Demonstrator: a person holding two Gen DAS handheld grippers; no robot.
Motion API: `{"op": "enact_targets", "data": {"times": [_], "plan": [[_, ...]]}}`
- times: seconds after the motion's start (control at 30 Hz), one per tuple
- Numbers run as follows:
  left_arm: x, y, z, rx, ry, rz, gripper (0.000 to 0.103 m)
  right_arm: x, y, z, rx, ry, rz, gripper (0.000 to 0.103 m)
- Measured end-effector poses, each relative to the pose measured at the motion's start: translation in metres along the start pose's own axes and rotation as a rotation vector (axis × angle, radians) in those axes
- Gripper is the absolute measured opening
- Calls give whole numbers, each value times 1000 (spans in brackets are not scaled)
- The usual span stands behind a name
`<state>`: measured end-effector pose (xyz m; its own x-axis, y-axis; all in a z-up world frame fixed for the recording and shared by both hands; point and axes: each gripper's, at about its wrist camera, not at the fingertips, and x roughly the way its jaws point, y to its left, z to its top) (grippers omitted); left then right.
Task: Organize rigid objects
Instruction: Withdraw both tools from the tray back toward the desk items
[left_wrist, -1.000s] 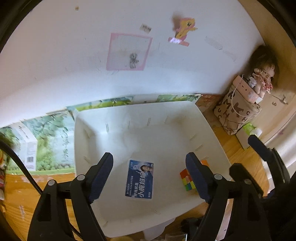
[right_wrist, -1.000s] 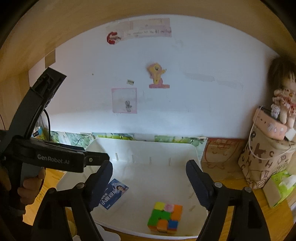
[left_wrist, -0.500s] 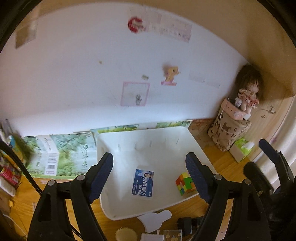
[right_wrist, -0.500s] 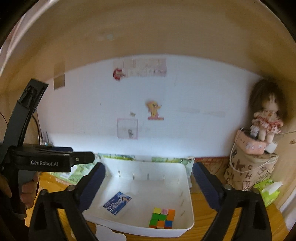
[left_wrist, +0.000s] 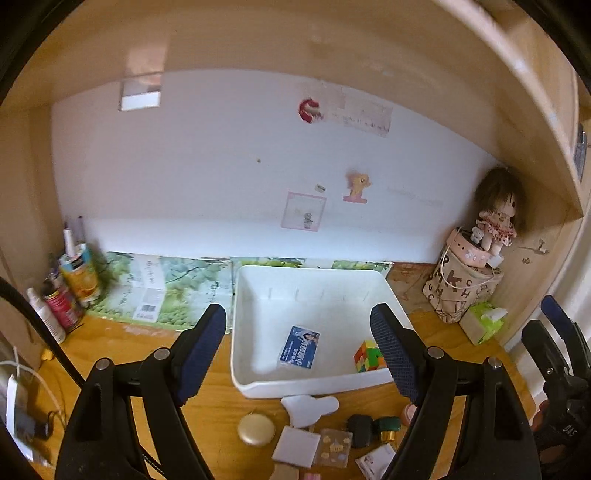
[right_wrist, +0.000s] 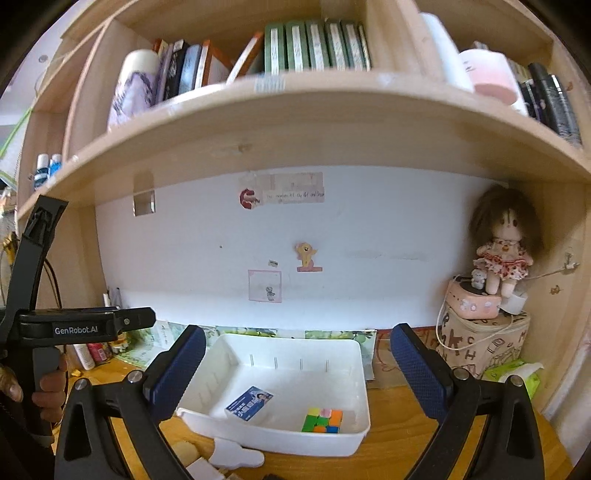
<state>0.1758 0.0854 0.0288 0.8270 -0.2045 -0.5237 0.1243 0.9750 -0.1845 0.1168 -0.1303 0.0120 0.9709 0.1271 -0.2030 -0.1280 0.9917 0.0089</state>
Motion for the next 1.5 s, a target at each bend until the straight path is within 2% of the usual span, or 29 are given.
{"op": "enact_targets", "data": {"times": [0.1,0.4,0.77,1.07,1.5], "plan": [[-21,0,-6,-19,-6,56,83,-17,-1,-2,-3,-6,-2,102],[-74,9,-36,-56,1,104,85,-67,-6,-19,41,1,11,102],[-101,6,-86,-73,107,137,87,-93,-3,-60,89,106,53,102],[-88,-3,-126,-68,240,119,87,-91,-4,-99,138,255,64,102],[-35,-11,-180,-62,498,100,87,-56,-8,-151,199,555,75,102]]}}
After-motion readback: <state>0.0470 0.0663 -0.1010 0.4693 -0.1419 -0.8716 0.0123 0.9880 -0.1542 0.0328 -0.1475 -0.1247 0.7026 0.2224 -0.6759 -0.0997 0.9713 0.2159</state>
